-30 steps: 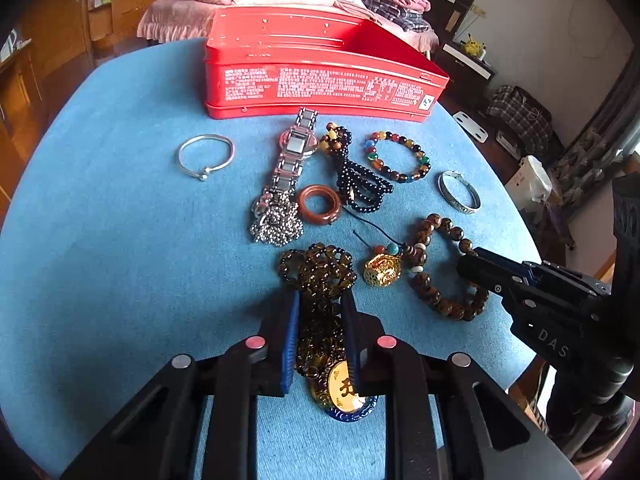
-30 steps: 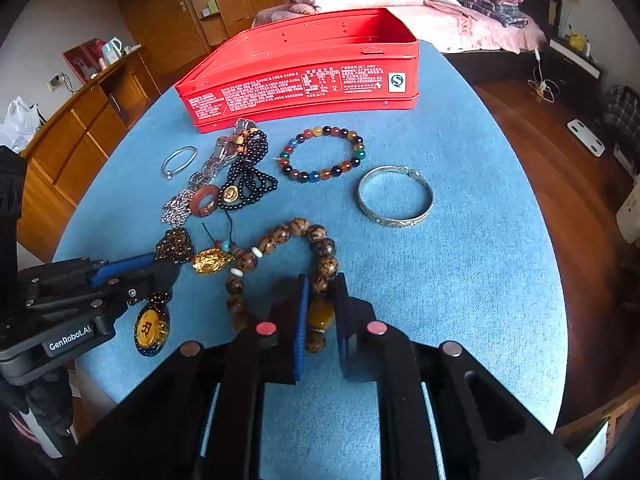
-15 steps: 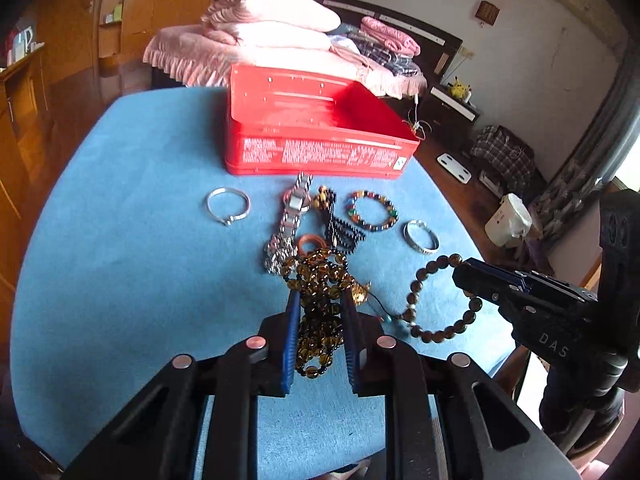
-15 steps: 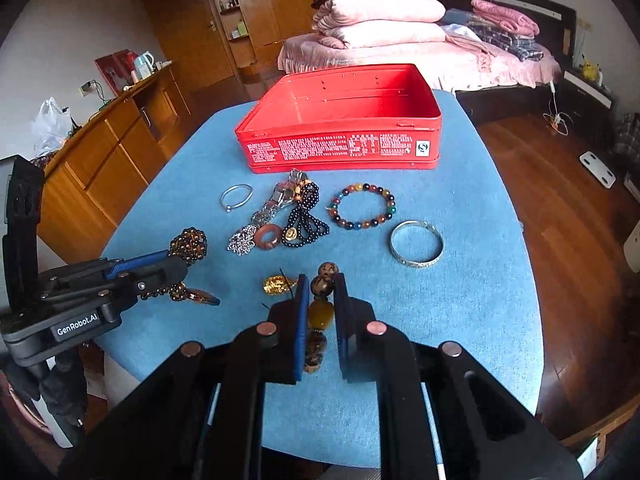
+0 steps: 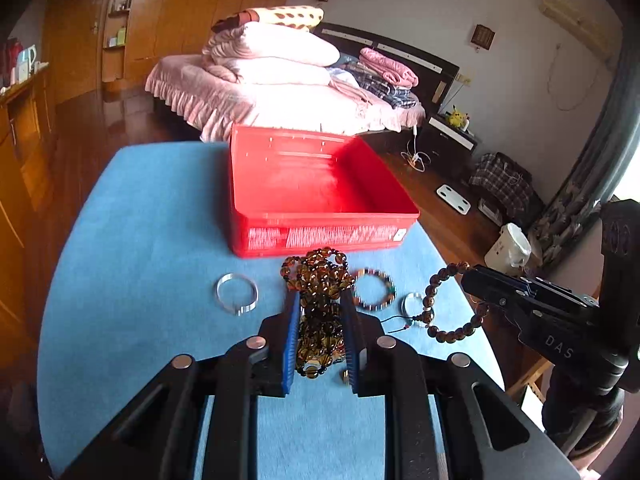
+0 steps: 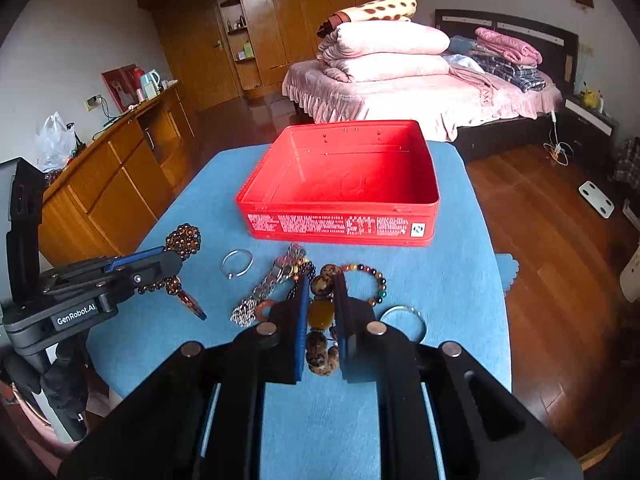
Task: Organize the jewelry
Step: 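Carry the bracelet with the right tool while the left tool carries the necklace into the red tin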
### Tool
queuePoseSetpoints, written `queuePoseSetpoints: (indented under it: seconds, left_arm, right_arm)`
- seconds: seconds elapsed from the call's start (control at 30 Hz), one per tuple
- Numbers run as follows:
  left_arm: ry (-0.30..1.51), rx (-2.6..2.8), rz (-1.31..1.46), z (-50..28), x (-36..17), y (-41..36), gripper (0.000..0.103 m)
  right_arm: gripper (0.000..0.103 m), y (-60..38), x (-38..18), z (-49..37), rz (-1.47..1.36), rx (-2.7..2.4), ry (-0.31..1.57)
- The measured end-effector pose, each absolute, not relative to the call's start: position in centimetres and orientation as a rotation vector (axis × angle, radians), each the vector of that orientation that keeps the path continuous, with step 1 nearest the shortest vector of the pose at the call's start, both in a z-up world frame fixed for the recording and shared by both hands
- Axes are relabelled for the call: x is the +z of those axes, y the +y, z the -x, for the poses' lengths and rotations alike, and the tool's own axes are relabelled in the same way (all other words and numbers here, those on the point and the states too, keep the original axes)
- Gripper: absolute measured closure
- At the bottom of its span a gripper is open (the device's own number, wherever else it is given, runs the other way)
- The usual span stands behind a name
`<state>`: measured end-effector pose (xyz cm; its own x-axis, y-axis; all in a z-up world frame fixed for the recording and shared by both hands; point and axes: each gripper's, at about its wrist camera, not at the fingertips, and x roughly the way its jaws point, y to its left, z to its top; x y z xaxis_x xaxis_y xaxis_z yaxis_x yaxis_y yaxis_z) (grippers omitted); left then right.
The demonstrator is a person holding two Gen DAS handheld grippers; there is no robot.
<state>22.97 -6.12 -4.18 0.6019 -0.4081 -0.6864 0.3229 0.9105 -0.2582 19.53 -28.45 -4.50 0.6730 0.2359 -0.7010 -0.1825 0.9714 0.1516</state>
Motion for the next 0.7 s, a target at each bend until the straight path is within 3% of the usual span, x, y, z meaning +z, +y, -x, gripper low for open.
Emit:
queuePoseSetpoints:
  seconds: [0.4,0.7]
  left_arm:
    - [0.768,-0.408,0.112,-32.3,-1.8,-8.8,0.083]
    - [0.827,-0.357,0.084,-38.5,-5.1,-10.9,0.083]
  right_arm:
    - [0.092,-29.1,0.0,-28.1,-0.066,0.259,0.698]
    - [0.092,-28.5,-3.0,-35.1,-0.059,0.239,0.739]
